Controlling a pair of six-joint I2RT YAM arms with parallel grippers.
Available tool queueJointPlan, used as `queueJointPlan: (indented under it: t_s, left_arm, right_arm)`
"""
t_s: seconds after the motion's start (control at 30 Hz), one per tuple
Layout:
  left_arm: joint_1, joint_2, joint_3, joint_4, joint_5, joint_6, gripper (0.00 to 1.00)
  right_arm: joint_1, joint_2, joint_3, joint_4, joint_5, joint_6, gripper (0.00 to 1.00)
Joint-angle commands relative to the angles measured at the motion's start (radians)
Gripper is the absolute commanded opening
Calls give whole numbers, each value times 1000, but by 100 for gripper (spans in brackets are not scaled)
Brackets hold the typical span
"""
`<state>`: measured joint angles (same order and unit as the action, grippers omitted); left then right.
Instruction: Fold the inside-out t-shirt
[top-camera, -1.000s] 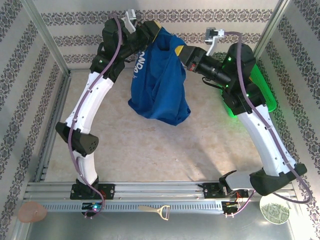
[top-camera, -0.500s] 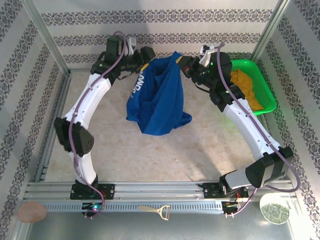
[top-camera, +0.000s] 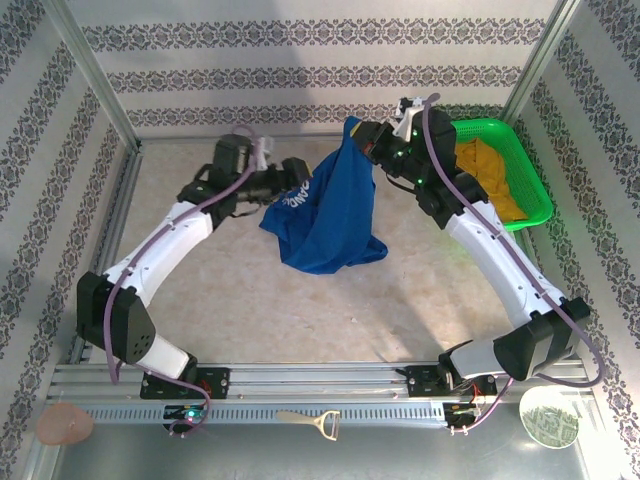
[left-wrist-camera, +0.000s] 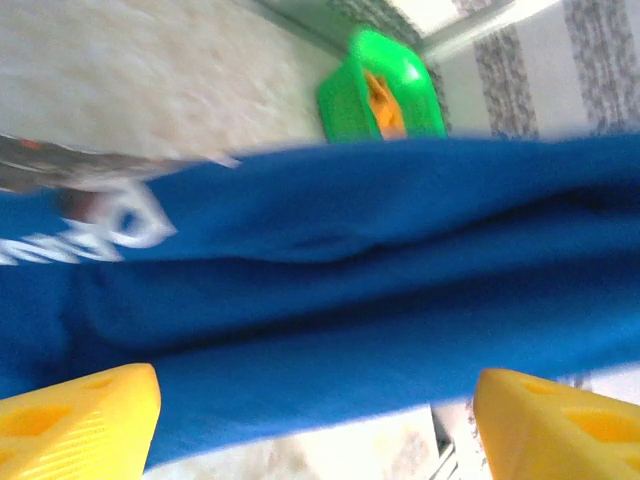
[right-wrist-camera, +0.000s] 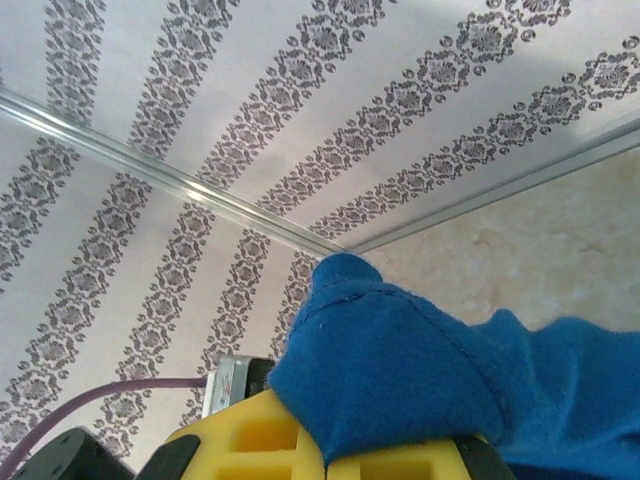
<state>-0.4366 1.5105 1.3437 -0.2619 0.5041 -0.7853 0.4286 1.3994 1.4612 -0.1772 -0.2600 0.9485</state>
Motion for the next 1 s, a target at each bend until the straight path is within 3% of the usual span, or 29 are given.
queueJointPlan:
  t_s: [0.0,0.13,0.27,0.33,0.4,0.47,0.5,0.63,0.87,0.97]
  left_arm:
    - [-142,-4,14,65,-119,130,83]
    - [-257,34,38,116,-292,192,84]
    - [-275,98,94,78,-454,166,81]
    - [-272,122,136,42,-487,174,63]
    - [-263,141,190,-4,-485,199,30]
    - [-250,146,232,-36,-473,227,6]
    - [-236,145,253,-48,-455,240,0]
    - [-152,124,312,-61,-340,259,0]
    - [28,145,495,-53,55,257,0]
    - [63,209,597,-120,179,256,0]
  right_arm:
    - [40,-15,64,-23,66,-45,0]
    - [68,-8,122,-52,100,-68,0]
    - [72,-14,160,-78,127,-88,0]
    - [69,-24,176,-97,151,-111,0]
    - [53,-43,186,-109,173,-123,0]
    - [28,-65,195,-112,184,-128,0]
    - [13,-76,207,-121,188,-132,0]
    - [-33,-111,290,-178,224,-176,0]
    - [22,-91,498,-284,282,-280,0]
    - [52,-72,468,-284,293,-286,0]
